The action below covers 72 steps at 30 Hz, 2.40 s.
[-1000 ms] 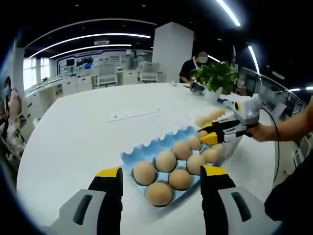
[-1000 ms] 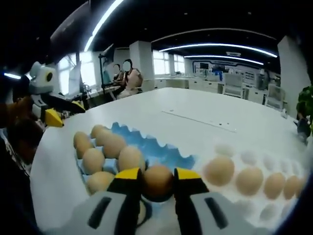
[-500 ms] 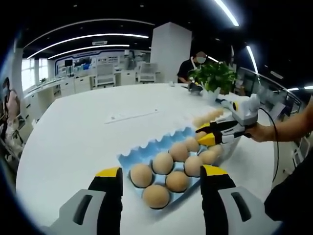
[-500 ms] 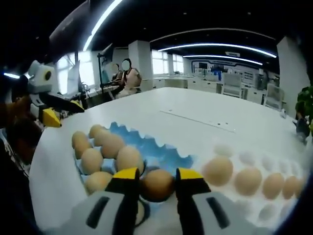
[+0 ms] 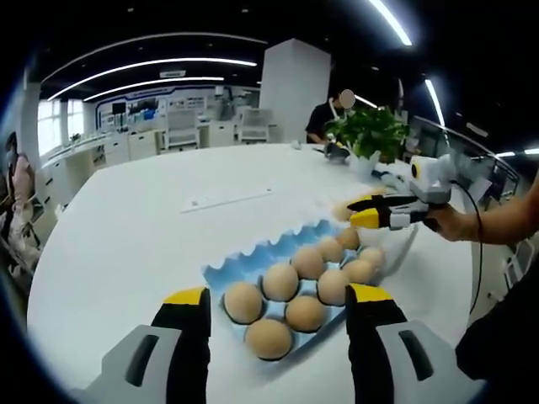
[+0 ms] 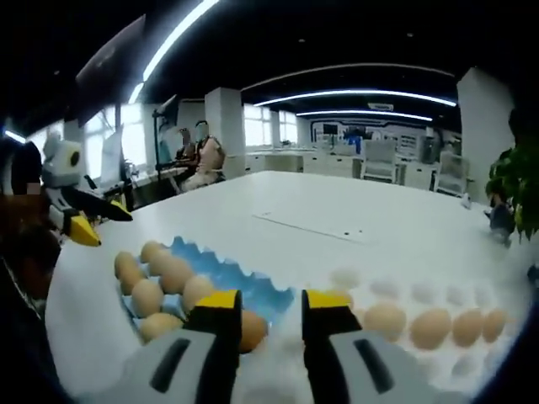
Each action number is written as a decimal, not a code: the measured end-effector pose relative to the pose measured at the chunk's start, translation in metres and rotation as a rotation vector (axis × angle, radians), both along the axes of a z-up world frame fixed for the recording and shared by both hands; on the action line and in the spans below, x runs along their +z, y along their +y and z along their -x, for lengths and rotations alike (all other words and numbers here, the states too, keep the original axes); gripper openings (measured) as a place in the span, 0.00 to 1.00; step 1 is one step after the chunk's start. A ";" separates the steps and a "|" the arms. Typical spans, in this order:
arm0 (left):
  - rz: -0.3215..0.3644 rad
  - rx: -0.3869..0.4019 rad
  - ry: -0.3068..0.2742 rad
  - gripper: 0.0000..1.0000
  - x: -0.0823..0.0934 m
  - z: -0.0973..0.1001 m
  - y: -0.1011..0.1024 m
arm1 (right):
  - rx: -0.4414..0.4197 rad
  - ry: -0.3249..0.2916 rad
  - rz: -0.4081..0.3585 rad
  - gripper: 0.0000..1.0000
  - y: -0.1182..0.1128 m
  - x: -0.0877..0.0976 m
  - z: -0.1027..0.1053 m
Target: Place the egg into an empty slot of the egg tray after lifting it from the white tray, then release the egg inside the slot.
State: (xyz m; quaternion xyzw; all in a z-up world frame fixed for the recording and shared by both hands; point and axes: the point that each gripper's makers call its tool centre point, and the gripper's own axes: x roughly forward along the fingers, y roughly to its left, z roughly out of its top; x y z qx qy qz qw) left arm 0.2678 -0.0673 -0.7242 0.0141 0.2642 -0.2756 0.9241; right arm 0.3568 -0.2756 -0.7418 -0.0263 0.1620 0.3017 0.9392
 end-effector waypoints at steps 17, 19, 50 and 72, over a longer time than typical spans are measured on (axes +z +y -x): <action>-0.008 0.018 -0.001 0.64 0.000 0.001 0.007 | -0.096 0.057 0.060 0.30 -0.019 -0.023 -0.038; -0.012 0.028 -0.002 0.64 0.000 0.001 0.010 | -0.057 0.052 0.143 0.29 -0.015 -0.028 -0.038; 0.015 0.088 0.025 0.64 -0.008 -0.010 0.036 | -0.095 0.028 0.143 0.24 -0.016 0.010 -0.025; 0.018 0.017 0.004 0.64 -0.002 -0.022 0.064 | 0.199 0.085 0.047 0.24 0.177 0.017 -0.008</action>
